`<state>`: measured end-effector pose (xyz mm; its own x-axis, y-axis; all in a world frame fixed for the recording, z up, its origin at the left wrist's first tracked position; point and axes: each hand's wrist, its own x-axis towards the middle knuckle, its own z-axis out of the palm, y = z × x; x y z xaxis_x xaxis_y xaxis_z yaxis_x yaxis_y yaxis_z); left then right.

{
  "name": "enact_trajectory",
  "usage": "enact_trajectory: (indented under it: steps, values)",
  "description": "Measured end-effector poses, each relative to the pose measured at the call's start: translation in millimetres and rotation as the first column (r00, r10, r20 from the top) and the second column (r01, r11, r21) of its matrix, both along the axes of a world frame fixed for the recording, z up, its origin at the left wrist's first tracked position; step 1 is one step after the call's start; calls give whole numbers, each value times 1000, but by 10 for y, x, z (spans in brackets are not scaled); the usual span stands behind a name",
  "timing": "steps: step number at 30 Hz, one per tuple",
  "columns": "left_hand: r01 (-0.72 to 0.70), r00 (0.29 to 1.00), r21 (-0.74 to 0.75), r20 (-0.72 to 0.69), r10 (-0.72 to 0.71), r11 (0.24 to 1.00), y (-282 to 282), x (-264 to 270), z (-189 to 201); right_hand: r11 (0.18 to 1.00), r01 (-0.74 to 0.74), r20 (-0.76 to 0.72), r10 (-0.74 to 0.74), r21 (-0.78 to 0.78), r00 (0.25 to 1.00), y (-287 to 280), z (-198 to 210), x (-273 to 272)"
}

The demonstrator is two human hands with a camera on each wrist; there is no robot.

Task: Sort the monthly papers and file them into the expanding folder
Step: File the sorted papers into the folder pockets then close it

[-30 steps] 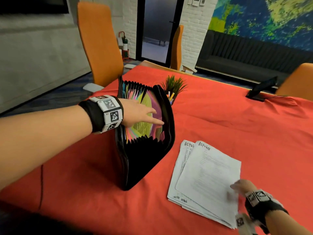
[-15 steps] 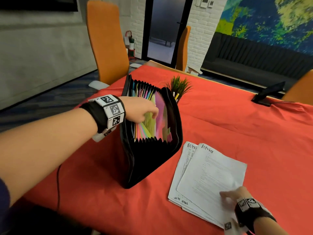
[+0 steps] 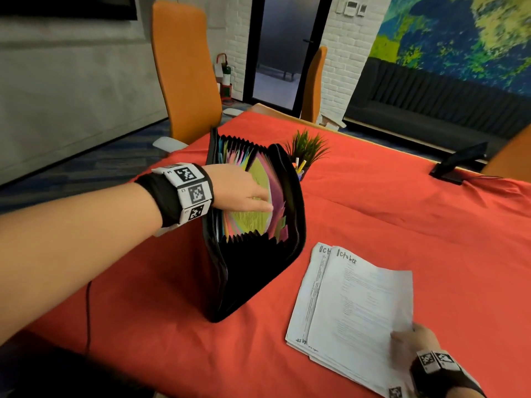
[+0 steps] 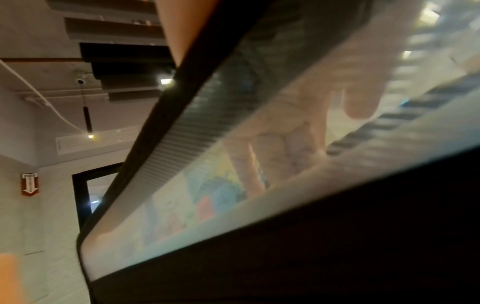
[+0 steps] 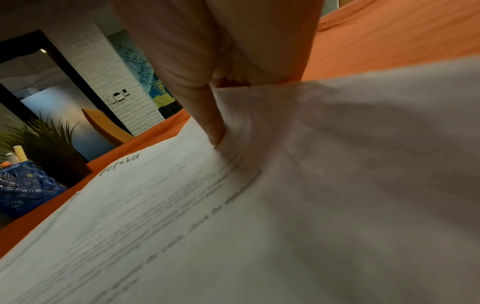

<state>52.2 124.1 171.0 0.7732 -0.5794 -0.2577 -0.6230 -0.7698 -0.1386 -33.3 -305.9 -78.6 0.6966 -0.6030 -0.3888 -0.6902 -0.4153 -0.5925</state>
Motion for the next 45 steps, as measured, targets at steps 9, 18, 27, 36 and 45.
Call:
enact_trajectory:
  steps: [9, 18, 27, 36, 45]
  values:
    - [-152, 983, 227, -71, 172, 962, 72, 84, -58, 989, -88, -34, 84, -118, 996, 117, -91, -35]
    - [-282, 892, 173, -316, 324, 944, 115, 100, -57, 999, 40, 33, -40, 19, 999, 138, 55, -48]
    - [-298, 879, 89, -363, 309, 950, 134, 166, -58, 983, 138, 97, -150, 123, 984, 46, 128, -211]
    - [-282, 912, -57, -327, 249, 958, 60, 253, -89, 953, -153, -118, 125, -263, 985, 390, 107, -174]
    - [-253, 967, 61, 38, 251, 966, -22, 263, -87, 826, -379, -245, 299, -418, 922, 593, 108, -115]
